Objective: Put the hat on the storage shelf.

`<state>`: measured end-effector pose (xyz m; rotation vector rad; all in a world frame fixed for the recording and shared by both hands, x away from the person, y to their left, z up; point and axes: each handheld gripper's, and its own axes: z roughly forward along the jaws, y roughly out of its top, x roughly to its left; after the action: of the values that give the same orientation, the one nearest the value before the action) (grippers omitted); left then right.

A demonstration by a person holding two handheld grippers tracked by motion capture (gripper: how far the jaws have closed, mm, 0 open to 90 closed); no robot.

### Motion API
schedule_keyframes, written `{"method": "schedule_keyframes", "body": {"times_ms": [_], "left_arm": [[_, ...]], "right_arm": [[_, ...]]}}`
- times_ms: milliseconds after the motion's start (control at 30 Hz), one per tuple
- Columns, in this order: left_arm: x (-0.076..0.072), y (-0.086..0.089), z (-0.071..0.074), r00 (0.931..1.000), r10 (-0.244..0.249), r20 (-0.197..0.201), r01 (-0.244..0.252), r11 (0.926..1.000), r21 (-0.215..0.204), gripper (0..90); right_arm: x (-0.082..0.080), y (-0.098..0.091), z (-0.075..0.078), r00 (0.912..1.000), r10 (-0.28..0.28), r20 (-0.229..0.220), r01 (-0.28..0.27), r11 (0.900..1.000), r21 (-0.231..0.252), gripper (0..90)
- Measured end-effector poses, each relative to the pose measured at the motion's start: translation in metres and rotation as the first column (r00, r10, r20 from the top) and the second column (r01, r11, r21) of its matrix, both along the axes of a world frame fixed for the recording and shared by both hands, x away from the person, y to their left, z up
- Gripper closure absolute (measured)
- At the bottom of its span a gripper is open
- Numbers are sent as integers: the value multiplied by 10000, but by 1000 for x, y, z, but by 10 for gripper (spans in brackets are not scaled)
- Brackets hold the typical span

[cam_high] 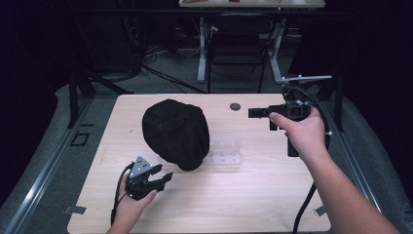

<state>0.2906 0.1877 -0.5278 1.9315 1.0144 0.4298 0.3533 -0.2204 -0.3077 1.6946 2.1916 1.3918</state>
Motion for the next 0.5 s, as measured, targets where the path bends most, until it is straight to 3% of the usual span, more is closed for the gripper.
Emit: {"method": "schedule_keyframes", "body": {"times_ms": [133, 333, 500], "left_arm": [[-3, 9, 1, 9998, 167, -71, -166, 9998, 75, 466], [-10, 20, -2, 9995, 314, 7, -314, 9992, 243, 458], [-13, 28, -9, 9986, 498, -169, -498, 9988, -6, 451]], "right_arm": [[-5, -4, -3, 9999, -88, 48, 90, 9990, -432, 635], [-17, -10, -12, 9979, -77, 644, 165, 9904, -1372, 568], [-27, -14, -25, 9949, -15, 1010, 212, 9807, -1944, 515]]}}
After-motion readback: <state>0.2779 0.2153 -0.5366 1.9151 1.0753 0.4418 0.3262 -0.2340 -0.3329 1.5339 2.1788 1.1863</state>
